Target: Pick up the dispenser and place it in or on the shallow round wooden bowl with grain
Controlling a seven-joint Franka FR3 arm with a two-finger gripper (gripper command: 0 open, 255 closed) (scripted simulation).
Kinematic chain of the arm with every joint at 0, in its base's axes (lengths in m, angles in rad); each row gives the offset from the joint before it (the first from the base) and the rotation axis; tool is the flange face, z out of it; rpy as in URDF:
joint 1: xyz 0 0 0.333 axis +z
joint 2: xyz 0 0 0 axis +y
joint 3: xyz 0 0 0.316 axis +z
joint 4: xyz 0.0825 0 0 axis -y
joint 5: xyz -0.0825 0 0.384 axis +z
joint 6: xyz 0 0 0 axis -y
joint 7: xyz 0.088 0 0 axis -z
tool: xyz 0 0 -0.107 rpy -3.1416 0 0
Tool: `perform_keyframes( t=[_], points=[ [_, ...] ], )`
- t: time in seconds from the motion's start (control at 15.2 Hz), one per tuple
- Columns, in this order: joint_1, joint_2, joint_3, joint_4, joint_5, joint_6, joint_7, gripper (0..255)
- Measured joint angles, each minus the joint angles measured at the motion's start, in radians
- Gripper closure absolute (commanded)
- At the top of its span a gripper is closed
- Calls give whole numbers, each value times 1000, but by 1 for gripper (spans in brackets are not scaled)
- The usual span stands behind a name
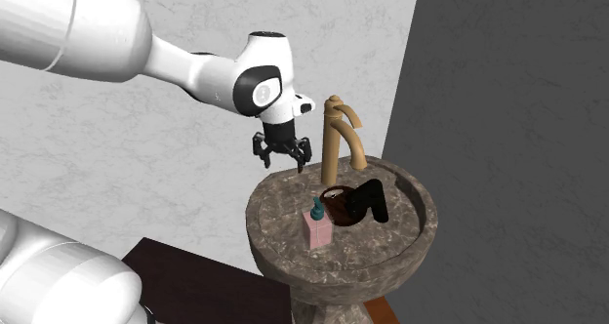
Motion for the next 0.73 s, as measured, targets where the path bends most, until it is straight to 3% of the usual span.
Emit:
perform_keyframes(
  t=[0.4,0.73],
  points=[
    [8,256,-87,94,138,116,-186,0],
    [-29,471,-101,206,297,158,-359,0]
  ],
)
